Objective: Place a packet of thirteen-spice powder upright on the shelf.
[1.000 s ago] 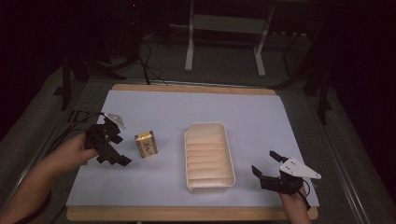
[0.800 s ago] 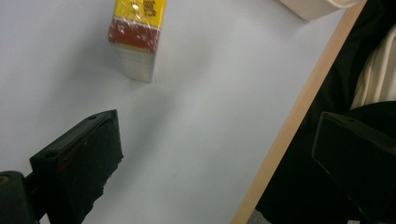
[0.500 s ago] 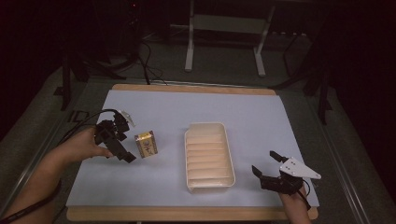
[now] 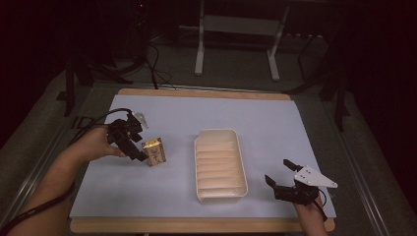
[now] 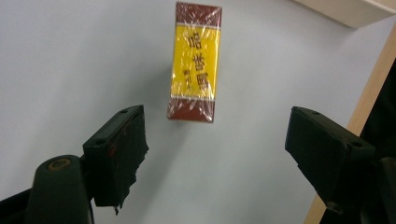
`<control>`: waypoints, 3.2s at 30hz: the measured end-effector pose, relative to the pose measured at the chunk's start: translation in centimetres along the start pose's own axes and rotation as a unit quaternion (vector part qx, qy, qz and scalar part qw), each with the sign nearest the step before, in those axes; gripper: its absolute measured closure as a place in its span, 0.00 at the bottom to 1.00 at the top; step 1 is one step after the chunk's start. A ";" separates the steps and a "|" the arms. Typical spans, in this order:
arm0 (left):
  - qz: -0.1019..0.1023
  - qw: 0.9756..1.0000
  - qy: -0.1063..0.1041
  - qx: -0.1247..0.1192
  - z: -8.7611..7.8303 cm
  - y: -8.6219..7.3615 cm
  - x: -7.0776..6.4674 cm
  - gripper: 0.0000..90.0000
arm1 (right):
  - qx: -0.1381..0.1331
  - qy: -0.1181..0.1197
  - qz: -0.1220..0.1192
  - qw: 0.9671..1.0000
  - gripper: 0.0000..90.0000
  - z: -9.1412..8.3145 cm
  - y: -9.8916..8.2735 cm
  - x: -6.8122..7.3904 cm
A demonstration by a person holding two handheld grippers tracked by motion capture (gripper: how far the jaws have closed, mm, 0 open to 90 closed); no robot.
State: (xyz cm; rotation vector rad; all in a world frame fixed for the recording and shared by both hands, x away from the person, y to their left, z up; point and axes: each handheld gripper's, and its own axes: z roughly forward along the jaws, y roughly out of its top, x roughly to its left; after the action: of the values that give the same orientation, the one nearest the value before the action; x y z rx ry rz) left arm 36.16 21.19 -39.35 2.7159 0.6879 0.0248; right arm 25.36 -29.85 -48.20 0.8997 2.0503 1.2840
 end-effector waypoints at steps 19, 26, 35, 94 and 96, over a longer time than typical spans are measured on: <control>0.017 0.999 -0.009 0.047 2.3 1.8 0.9 0.48 | 0.000 0.007 0.000 1.000 0.16 0.0 0.0 0.0; 0.025 0.997 -0.009 0.067 3.3 2.3 0.9 0.53 | 0.001 0.012 0.003 1.000 0.16 0.1 -0.1 0.0; 0.036 0.996 -0.002 0.083 4.0 2.3 0.7 0.62 | 0.004 0.013 0.007 1.000 0.16 0.1 -0.2 -0.1; 0.098 0.995 0.006 0.003 -4.2 7.4 -3.3 0.75 | 0.001 0.020 0.015 1.000 0.16 0.1 -0.1 -0.2; 0.106 0.994 0.006 0.002 -4.4 7.8 -3.7 0.75 | 0.000 0.020 0.014 1.000 0.16 0.1 -0.1 -0.2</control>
State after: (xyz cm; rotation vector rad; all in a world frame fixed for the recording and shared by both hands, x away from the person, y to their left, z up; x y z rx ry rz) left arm 36.09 14.41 -32.42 2.7834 0.3994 0.0920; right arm 25.50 -30.02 -48.29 0.9122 2.0752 1.3261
